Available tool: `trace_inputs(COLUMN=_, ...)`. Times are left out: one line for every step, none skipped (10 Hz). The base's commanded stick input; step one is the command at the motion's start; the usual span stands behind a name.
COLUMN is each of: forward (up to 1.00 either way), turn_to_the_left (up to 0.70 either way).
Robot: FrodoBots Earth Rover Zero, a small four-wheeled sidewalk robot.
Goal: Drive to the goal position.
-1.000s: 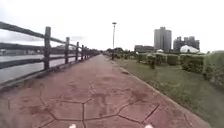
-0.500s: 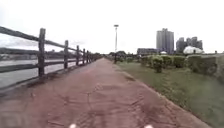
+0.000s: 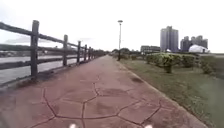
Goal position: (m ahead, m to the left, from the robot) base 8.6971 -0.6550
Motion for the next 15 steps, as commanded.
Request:
trace_inputs(forward=0.92, turn_to_the_left=0.0)
trace_inputs(forward=0.92, turn_to_the_left=0.0)
trace_inputs(forward=0.92, turn_to_the_left=0.0)
trace_inputs(forward=0.92, turn_to_the_left=0.0)
trace_inputs(forward=0.92, turn_to_the_left=0.0)
trace_inputs(forward=0.92, turn_to_the_left=0.0)
trace_inputs(forward=0.92, turn_to_the_left=0.0)
trace_inputs(forward=0.92, turn_to_the_left=0.0)
trace_inputs(forward=0.92, turn_to_the_left=0.0)
trace_inputs(forward=0.92, turn_to_the_left=0.0)
trace_inputs(forward=0.92, turn_to_the_left=0.0)
trace_inputs(forward=0.92, turn_to_the_left=0.0)
trace_inputs(forward=0.92, turn_to_the_left=0.0)
trace_inputs(forward=0.92, turn_to_the_left=0.0)
trace_inputs(forward=0.92, turn_to_the_left=0.0)
